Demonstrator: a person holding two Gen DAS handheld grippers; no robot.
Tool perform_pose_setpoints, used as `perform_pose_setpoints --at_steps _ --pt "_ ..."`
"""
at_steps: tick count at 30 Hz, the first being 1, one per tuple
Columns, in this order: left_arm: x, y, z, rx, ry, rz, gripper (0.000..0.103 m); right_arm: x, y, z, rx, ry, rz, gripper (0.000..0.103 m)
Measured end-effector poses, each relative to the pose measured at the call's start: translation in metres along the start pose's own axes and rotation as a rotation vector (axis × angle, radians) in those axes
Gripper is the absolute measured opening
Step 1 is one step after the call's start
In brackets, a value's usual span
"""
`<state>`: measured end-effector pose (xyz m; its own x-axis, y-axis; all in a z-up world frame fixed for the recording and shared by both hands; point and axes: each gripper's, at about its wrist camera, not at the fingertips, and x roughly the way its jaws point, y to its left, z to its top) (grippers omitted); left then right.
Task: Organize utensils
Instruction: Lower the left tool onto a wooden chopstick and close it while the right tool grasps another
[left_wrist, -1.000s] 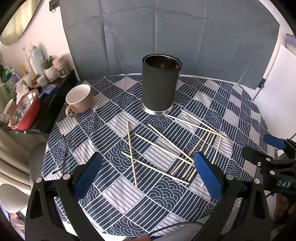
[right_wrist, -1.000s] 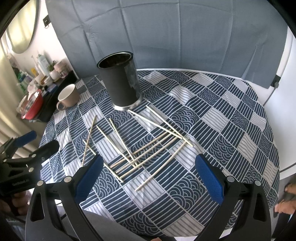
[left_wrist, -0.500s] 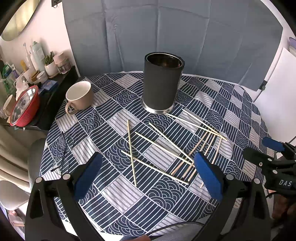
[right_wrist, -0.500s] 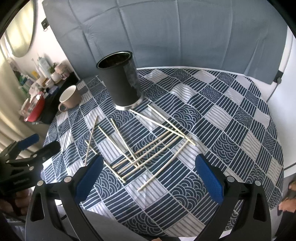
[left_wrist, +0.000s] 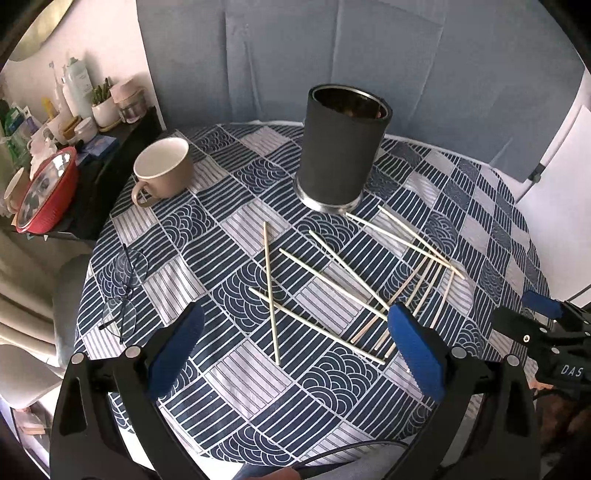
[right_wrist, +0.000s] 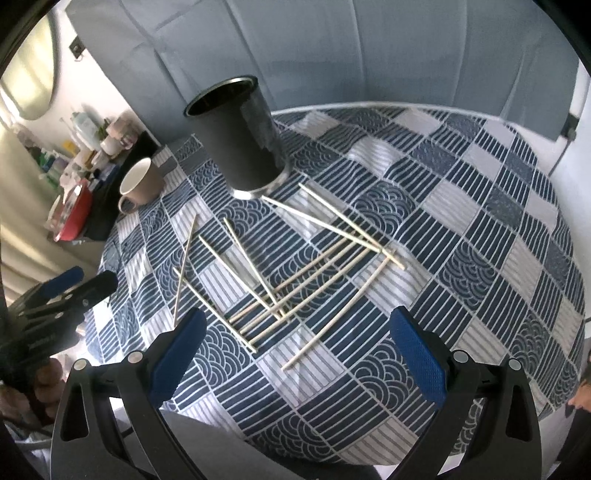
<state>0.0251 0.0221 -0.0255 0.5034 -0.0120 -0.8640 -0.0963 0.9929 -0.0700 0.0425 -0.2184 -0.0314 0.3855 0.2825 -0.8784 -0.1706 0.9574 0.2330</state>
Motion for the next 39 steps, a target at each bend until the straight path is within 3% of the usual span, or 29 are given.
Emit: perform_pose_setpoints --at_steps 8,16,19,20,22,34,39 --pt "0.033 0.018 -0.002 -0.046 0.103 0.041 0.097 0.028 -0.032 -0.003 0.133 0.127 0.049 0.095" --pt "0.064 0.031 -0.013 -0.052 0.195 0.074 0.097 0.055 -0.057 -0.007 0.203 0.175 0.059 0.094" --pt "0.079 0.039 -0.019 -0.058 0.221 0.092 0.097 0.066 -0.064 -0.006 0.198 0.18 0.014 0.093" --pt "0.082 0.039 -0.02 -0.057 0.227 0.1 0.097 0.069 -0.065 -0.006 0.188 0.177 0.003 0.092" --pt "0.091 0.042 -0.021 -0.054 0.236 0.118 0.097 0.076 -0.067 -0.004 0.155 0.177 -0.032 0.069" --pt "0.125 0.047 -0.024 -0.01 0.272 0.192 0.097 0.12 -0.075 -0.001 0.159 0.204 -0.091 0.06" --pt "0.136 0.044 -0.026 0.023 0.286 0.213 0.097 0.13 -0.064 0.006 0.102 0.199 -0.18 0.052"
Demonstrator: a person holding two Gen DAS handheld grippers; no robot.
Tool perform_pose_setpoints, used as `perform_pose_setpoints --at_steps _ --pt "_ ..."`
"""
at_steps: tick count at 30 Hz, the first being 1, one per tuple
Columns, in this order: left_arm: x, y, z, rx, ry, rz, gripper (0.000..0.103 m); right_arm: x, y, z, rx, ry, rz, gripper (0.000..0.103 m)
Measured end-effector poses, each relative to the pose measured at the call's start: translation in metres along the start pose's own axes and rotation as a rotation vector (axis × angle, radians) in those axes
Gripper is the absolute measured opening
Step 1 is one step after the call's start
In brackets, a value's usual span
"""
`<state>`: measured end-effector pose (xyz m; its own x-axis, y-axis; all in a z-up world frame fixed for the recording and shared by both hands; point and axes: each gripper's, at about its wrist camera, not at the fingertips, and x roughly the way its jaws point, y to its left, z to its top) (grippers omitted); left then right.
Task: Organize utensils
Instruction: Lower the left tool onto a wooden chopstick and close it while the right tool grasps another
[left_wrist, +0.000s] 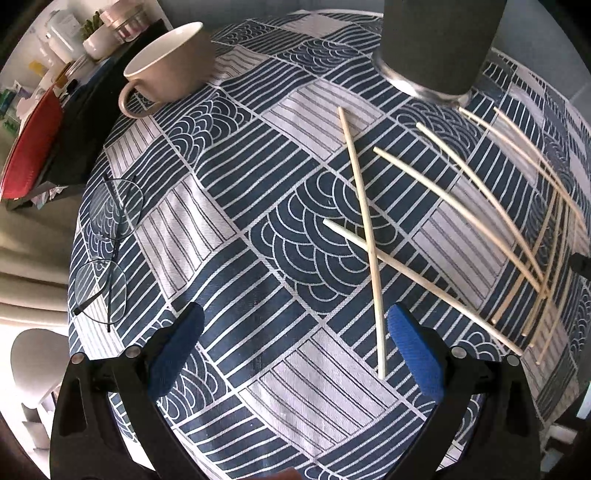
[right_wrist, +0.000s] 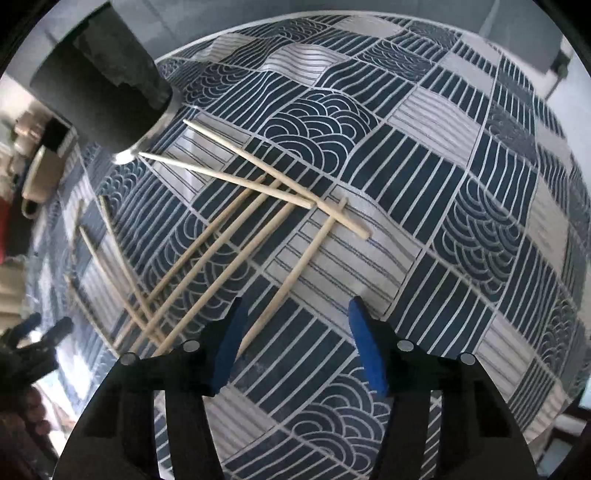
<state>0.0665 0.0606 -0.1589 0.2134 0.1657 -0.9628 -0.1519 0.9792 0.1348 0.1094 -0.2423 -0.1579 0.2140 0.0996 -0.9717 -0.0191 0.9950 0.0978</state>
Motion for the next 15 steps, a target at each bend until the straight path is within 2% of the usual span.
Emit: perform_pose_setpoints --at_steps 4,7,8,10,12,15 --pt "0.006 -0.001 0.001 -0.01 -0.005 0.005 0.099 0.004 0.016 -0.005 -0.104 -0.024 -0.083 0.052" --pt "0.008 0.002 0.0 -0.02 -0.02 -0.02 0.099 0.005 0.014 -0.006 -0.096 -0.048 -0.08 0.055" --pt "0.009 0.004 0.0 -0.021 -0.026 -0.028 0.099 0.006 0.013 -0.005 -0.095 -0.049 -0.085 0.058" --pt "0.008 0.003 -0.001 0.003 -0.033 -0.024 0.099 0.014 0.0 -0.002 -0.02 -0.012 -0.092 0.09" --pt "0.007 -0.004 -0.002 0.058 -0.042 0.004 0.099 0.013 -0.001 -0.005 -0.068 -0.011 -0.086 0.093" --pt "0.006 -0.003 0.0 0.038 -0.032 0.003 0.099 0.013 0.001 -0.003 -0.072 -0.006 -0.093 0.092"
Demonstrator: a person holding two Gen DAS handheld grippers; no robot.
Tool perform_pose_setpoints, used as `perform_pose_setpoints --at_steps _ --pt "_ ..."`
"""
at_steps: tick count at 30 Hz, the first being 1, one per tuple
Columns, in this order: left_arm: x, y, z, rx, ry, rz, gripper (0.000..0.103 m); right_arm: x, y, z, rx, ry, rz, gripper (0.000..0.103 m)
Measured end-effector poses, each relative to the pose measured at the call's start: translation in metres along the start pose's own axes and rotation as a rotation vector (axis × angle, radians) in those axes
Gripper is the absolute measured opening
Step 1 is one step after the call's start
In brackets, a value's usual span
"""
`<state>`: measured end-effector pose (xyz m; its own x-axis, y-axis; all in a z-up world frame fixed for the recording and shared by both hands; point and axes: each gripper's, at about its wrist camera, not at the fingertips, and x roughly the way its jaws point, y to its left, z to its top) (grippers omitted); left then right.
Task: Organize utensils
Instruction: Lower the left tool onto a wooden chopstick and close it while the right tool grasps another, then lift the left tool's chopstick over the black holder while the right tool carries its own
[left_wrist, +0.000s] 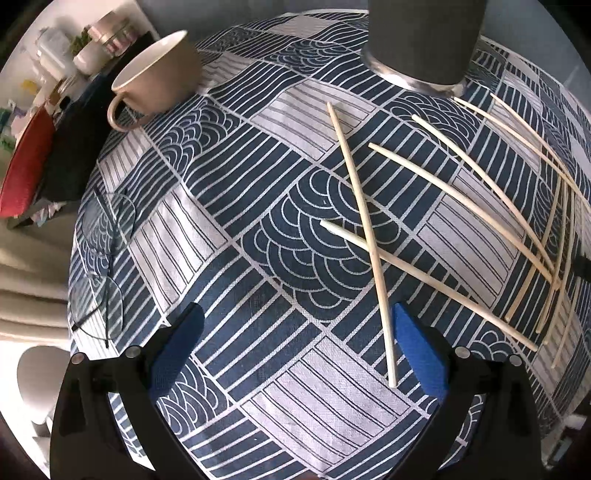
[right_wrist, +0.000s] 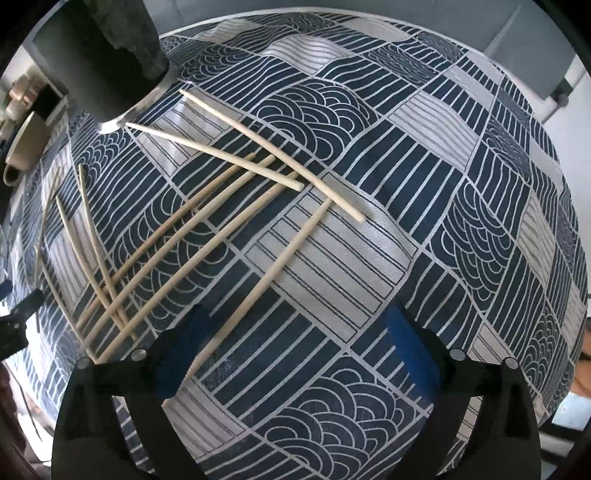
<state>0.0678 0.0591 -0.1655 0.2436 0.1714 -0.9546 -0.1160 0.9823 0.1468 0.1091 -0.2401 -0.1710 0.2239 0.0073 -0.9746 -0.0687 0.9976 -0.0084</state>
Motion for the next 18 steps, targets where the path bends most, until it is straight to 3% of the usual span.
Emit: perform_pose_setpoints --at_steps 2,4,6,7,11,18 --pt "0.002 0.007 0.0 -0.04 0.011 -0.042 0.096 -0.004 0.0 0.0 -0.001 -0.014 0.002 0.082" --pt "0.006 0.017 0.001 -0.081 0.03 -0.127 0.086 -0.011 0.0 -0.001 -0.014 -0.025 0.004 0.05" --pt "0.003 0.018 -0.001 -0.05 0.011 -0.137 0.074 -0.018 0.004 -0.009 -0.029 -0.026 0.008 0.028" --pt "0.001 0.017 -0.002 -0.03 -0.001 -0.145 0.06 -0.021 0.005 -0.014 -0.031 -0.026 0.008 0.015" --pt "-0.005 0.015 -0.006 0.003 -0.007 -0.173 0.005 -0.023 -0.006 -0.02 -0.048 -0.014 0.02 0.006" --pt "-0.015 0.024 -0.026 0.009 0.022 -0.223 0.004 -0.025 -0.039 -0.027 0.055 0.047 0.093 0.004"
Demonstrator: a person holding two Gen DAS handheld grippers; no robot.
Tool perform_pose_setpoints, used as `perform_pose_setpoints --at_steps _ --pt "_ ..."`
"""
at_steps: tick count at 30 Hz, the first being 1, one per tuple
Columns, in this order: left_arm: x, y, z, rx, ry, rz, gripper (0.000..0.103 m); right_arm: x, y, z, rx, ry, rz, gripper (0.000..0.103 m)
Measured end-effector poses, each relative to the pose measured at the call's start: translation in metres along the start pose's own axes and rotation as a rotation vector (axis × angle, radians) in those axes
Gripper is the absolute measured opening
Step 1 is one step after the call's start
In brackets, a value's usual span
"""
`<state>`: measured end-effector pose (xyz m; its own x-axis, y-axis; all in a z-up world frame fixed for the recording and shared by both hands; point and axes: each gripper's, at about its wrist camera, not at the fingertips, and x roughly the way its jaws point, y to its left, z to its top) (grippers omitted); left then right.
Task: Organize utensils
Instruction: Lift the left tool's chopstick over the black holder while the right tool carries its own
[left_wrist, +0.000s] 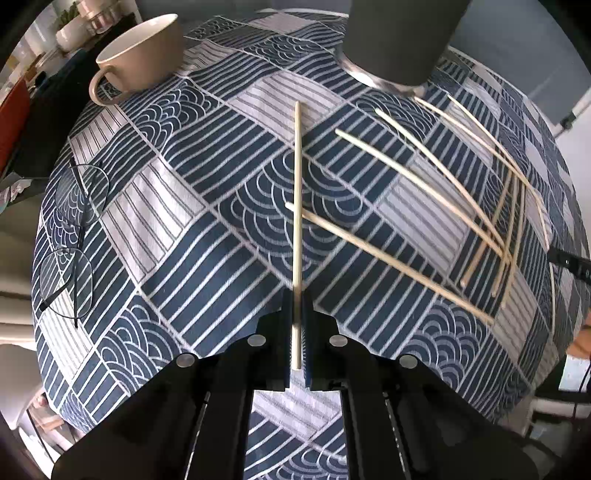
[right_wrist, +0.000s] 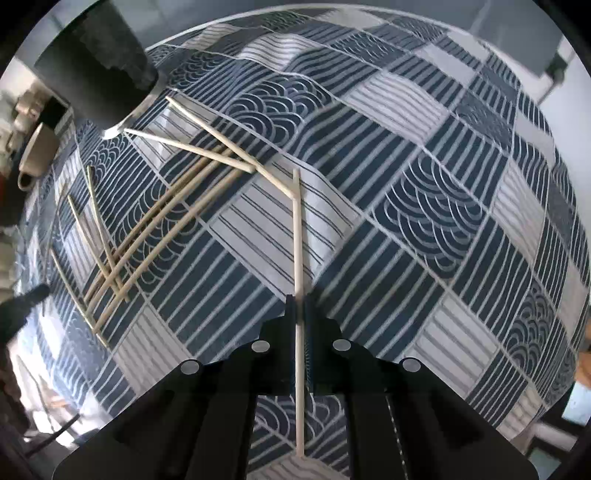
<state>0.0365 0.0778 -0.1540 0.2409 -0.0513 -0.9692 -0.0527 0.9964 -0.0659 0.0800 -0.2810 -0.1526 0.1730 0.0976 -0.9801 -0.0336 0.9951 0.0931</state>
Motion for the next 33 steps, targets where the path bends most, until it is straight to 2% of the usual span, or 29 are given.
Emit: perform_pose_setpoints --at_steps 4,10,14,18,24,33 --pt "-0.009 0.019 -0.015 -0.056 0.029 -0.052 0.004 -0.004 -0.016 -0.006 0.048 0.019 0.041 0.004" --pt "-0.034 0.035 -0.027 -0.055 -0.006 -0.04 0.004 -0.016 -0.036 -0.023 0.092 0.006 0.062 0.004" --pt "-0.048 0.04 -0.025 -0.078 -0.025 -0.079 0.004 -0.031 -0.049 -0.025 0.127 -0.031 0.09 0.004" --pt "-0.057 0.029 -0.012 -0.1 -0.05 -0.131 0.004 -0.048 -0.057 -0.026 0.157 -0.076 0.154 0.004" --pt "-0.08 0.015 0.001 -0.11 -0.102 -0.196 0.004 -0.064 -0.049 -0.008 0.143 -0.131 0.23 0.004" --pt "-0.112 -0.005 0.031 -0.05 -0.219 -0.166 0.004 -0.089 0.004 0.034 -0.018 -0.221 0.293 0.004"
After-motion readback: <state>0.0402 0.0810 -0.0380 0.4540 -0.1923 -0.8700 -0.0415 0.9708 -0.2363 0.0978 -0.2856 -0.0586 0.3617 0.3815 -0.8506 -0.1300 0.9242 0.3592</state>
